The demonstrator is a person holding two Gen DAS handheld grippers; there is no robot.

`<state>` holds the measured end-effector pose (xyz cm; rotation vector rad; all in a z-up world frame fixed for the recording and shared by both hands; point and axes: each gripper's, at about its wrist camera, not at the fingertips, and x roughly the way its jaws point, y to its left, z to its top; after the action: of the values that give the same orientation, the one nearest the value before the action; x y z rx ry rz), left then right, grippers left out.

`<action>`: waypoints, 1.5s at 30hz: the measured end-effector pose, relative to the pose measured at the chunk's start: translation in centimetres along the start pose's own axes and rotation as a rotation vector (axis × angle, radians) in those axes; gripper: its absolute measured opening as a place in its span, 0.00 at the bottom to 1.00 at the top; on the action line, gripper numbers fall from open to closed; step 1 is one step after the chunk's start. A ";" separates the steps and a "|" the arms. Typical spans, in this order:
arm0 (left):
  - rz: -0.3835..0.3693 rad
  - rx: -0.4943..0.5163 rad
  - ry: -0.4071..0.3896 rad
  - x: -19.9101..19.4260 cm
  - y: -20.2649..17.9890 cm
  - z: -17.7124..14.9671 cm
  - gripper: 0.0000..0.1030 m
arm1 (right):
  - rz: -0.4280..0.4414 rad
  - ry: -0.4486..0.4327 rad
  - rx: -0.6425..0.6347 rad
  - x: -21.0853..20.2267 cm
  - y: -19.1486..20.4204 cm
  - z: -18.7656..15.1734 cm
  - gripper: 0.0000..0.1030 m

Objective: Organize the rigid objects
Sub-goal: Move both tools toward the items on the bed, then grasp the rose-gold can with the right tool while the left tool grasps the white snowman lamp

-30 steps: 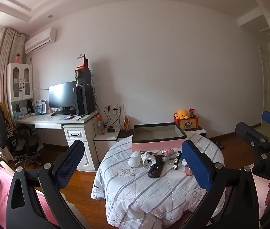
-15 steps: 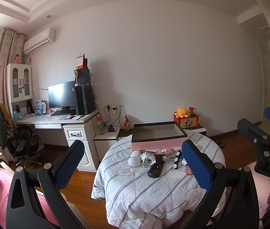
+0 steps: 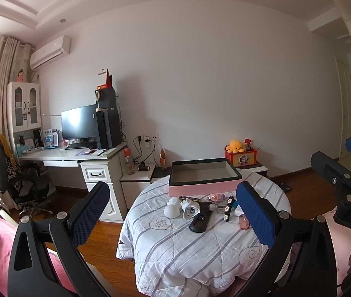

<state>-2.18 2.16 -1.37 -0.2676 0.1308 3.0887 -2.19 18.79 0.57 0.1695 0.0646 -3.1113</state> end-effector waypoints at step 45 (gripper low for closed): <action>0.022 -0.001 0.466 23.8 -1.4 -11.6 1.00 | 0.043 0.538 0.087 23.3 -3.8 -16.9 1.00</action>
<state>-23.59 3.32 -17.03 -0.9857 0.1440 2.9834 -23.61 22.75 -18.59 0.9844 -0.0636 -2.9287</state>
